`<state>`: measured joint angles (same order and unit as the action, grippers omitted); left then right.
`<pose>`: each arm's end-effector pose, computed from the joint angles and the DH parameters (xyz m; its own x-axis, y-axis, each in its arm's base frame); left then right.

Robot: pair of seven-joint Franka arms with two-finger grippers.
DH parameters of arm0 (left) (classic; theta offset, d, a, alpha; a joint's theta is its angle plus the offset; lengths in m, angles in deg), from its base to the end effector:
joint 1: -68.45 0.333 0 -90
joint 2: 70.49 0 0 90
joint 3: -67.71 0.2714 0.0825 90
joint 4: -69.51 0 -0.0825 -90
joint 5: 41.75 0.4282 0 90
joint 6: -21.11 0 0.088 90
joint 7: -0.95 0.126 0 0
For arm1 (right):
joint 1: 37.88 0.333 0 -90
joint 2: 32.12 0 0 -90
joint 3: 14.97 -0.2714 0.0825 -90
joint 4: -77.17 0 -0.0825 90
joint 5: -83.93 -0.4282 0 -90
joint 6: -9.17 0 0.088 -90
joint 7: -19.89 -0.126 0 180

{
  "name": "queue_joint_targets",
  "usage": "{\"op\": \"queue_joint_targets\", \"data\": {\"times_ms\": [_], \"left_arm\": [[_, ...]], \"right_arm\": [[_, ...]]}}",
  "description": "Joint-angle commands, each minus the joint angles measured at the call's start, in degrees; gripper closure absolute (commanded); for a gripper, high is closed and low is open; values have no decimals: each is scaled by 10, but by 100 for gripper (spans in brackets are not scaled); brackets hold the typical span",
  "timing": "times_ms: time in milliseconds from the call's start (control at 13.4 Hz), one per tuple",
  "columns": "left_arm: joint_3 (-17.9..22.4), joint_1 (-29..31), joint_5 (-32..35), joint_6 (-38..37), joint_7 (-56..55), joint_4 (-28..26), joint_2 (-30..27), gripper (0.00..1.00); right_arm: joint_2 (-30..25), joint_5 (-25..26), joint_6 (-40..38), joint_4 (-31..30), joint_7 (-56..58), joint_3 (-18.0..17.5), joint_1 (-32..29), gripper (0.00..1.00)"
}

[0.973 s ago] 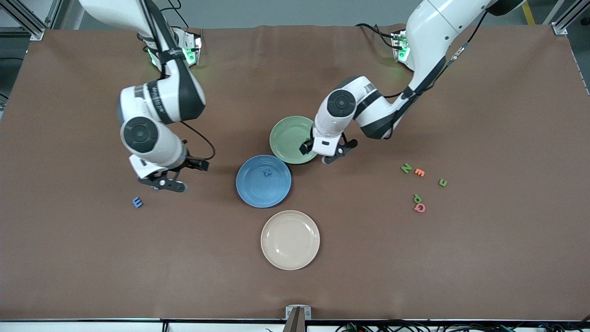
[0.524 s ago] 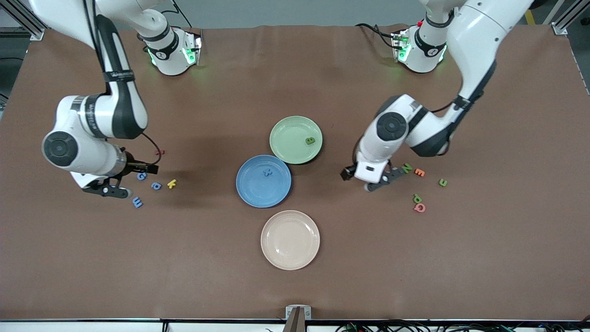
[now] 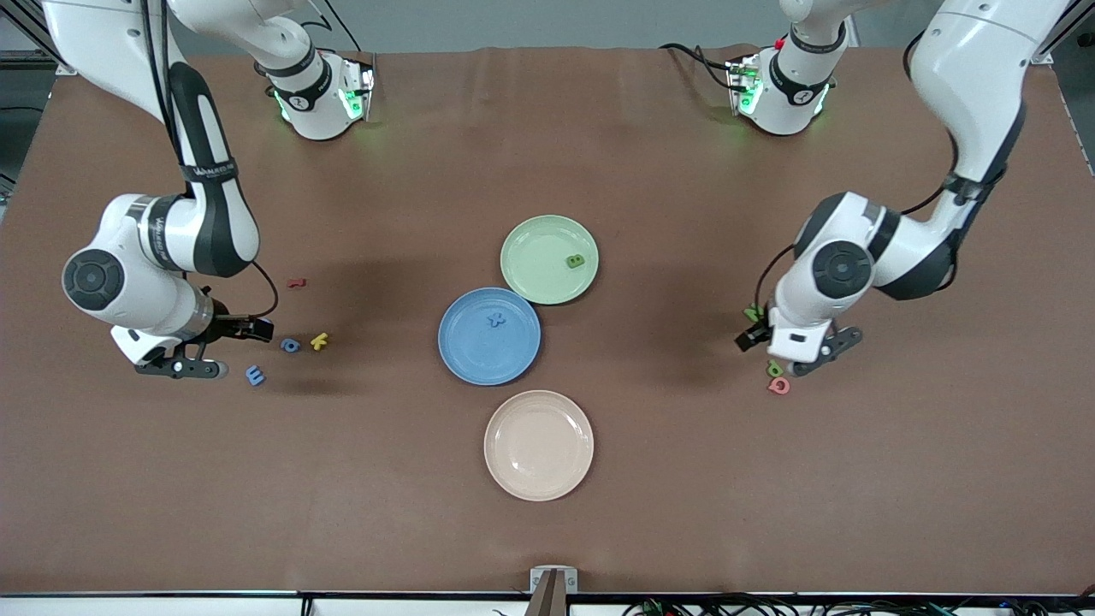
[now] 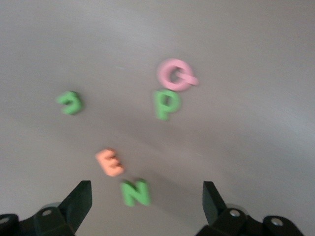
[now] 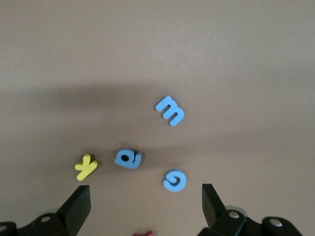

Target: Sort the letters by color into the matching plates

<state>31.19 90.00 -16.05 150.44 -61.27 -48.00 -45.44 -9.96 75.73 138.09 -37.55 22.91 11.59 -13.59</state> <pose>0.5717 -0.1516 0.1603 0.8547 0.5191 -0.0082 0.5138 -0.8480 -0.1299 0.6075 -0.0251 0.1841 0.9937 -0.0633 -0.0927 -0.0577 -0.9964 0.0623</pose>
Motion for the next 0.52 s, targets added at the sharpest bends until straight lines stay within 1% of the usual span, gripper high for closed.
{"op": "queue_joint_targets", "data": {"times_ms": [0,75,224,299,449], "left_arm": [[-7,31,3,74,-17,-97,-68,3],[-7,33,3,91,-45,-110,-71,4],[-13,31,3,95,-119,-119,-73,5],[-21,31,5,95,-137,-124,-73,5],[-23,33,5,111,-145,-142,-74,8]], "right_arm": [[22,-40,26,2,31,-10,-11,0],[32,-45,46,2,40,-10,-10,0],[50,-64,63,2,53,-11,-11,0],[56,-81,63,1,65,-11,-11,1],[68,-112,63,2,86,-11,-11,3]]}}
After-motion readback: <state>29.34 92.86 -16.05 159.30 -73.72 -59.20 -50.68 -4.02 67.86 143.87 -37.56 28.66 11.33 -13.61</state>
